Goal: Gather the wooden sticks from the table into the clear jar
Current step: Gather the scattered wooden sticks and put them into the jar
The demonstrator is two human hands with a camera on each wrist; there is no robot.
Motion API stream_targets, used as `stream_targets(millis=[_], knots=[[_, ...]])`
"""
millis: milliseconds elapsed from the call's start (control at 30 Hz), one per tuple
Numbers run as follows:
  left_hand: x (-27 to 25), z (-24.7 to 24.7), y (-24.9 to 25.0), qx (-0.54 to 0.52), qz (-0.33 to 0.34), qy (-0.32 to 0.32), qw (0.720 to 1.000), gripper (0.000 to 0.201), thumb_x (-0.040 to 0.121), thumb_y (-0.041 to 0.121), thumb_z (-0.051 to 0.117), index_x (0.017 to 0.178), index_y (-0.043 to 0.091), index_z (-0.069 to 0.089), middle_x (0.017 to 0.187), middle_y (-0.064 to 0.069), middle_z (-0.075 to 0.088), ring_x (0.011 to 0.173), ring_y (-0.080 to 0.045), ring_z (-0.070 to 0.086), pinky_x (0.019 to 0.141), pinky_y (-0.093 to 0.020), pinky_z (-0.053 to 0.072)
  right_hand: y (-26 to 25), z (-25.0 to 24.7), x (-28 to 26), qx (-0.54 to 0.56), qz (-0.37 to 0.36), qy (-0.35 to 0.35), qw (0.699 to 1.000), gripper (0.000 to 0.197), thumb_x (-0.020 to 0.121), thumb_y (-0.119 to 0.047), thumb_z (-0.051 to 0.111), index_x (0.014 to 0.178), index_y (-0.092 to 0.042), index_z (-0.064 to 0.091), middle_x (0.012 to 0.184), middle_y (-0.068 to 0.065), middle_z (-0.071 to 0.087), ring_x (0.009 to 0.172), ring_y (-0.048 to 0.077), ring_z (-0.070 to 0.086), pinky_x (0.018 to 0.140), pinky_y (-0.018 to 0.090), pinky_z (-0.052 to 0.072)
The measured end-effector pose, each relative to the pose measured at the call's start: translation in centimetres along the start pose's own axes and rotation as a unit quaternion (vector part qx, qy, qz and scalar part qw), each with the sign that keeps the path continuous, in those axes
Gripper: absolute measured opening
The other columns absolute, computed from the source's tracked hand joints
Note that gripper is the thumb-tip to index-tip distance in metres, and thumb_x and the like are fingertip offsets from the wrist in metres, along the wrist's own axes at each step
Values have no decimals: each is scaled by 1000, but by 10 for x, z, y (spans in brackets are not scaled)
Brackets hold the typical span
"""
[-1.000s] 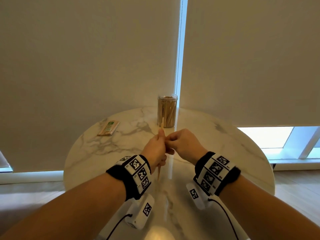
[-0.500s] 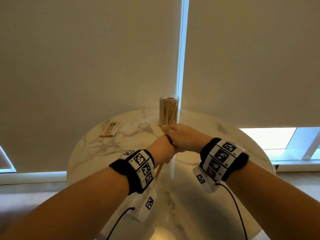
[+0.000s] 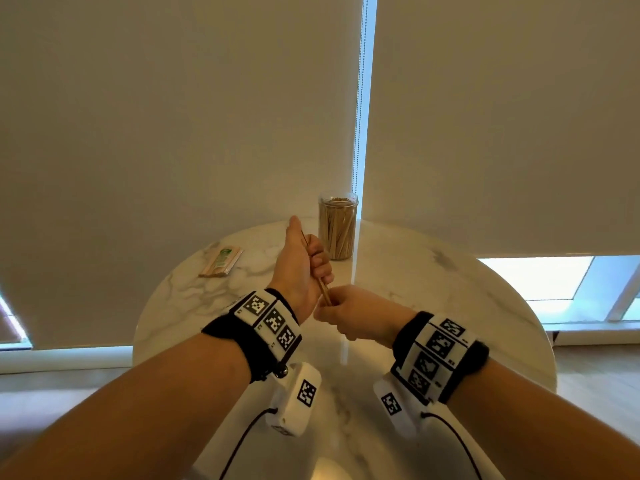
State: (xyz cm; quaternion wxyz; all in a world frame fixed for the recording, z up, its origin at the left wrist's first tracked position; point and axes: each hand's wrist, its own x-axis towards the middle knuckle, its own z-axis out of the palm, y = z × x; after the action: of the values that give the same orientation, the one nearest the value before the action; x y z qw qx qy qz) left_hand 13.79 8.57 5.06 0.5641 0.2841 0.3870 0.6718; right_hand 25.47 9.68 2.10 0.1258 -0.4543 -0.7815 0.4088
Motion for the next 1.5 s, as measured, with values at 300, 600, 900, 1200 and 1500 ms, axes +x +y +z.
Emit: stream_targets(millis=[300, 600, 900, 1200, 1500], knots=[[1, 10, -1, -72, 24, 12, 997, 22, 89, 23, 40, 70, 16, 47, 56, 2, 30, 46, -12, 26, 50, -27, 28, -4, -9, -1, 40, 17, 40, 998, 27, 100, -31, 49, 99, -8, 63, 80, 8, 51, 58, 16, 45, 57, 30, 46], [33, -4, 1, -50, 68, 84, 993, 18, 100, 7, 36, 102, 9, 53, 57, 3, 39, 48, -11, 36, 55, -28, 37, 2, -17, 0, 75, -12, 98, 992, 45, 96, -60, 47, 110, -19, 62, 92, 4, 63, 54, 12, 45, 48, 27, 41], [91, -14, 11, 95, 55, 40, 993, 28, 106, 25, 43, 114, 5, 61, 84, -8, 68, 86, -22, 69, 84, -37, 57, 3, -70, 43, -27, -84, 234, 968, 34, 105, -32, 44, 93, -21, 74, 66, -3, 54, 51, 9, 43, 44, 15, 35], [207, -19, 15, 428, 68, 77, 898, 77, 83, 13, 75, 148, 17, 33, 136, -9, 53, 119, -26, 56, 103, -41, 48, -18, -178, 142, -169, -55, 338, 924, 31, 103, -30, 47, 97, -16, 74, 74, -6, 60, 62, 9, 52, 54, 24, 36], [269, 16, -1, 507, 104, 28, 855, 140, 58, 49, 92, 158, 19, 1, 157, -10, 27, 141, -28, 35, 111, -41, 36, -62, -205, 222, -539, -7, 127, 833, 27, 98, -27, 59, 116, -14, 73, 96, -3, 65, 92, 18, 58, 79, 29, 45]])
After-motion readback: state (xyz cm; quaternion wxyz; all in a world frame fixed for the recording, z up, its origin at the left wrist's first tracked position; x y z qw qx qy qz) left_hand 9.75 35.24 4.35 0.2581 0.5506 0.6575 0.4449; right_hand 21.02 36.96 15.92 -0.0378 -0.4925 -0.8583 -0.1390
